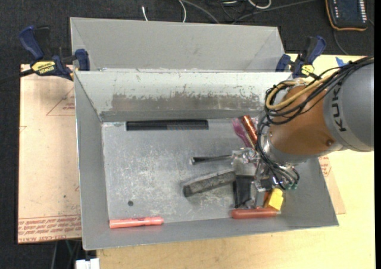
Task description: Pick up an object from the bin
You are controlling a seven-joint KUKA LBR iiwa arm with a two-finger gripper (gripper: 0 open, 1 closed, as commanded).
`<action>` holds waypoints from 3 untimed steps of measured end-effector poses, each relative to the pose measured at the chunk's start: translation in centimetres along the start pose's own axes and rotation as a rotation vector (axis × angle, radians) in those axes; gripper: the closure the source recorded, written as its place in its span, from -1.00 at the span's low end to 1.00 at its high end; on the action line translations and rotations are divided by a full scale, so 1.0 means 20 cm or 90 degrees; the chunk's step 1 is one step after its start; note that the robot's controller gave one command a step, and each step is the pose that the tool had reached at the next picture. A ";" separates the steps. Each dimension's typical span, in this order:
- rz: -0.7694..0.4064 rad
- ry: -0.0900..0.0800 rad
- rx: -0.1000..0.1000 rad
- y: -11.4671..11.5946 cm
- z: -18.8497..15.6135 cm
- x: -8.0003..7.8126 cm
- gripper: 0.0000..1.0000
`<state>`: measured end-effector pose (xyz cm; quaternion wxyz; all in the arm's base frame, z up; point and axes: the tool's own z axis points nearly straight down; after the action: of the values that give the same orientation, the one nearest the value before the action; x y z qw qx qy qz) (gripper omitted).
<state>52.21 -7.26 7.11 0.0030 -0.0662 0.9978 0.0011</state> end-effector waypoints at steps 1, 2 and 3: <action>-0.009 -0.003 0.002 0.00 0.00 -0.03 -1.00; -0.038 -0.002 0.001 0.05 0.00 -0.07 -1.00; -0.045 -0.005 0.002 0.08 -0.27 0.01 -1.00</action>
Offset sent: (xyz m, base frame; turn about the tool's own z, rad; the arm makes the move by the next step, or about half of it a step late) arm 0.0131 0.0157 -0.0004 -0.0779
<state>51.77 -5.73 12.43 0.0070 -0.1015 0.9948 -0.0006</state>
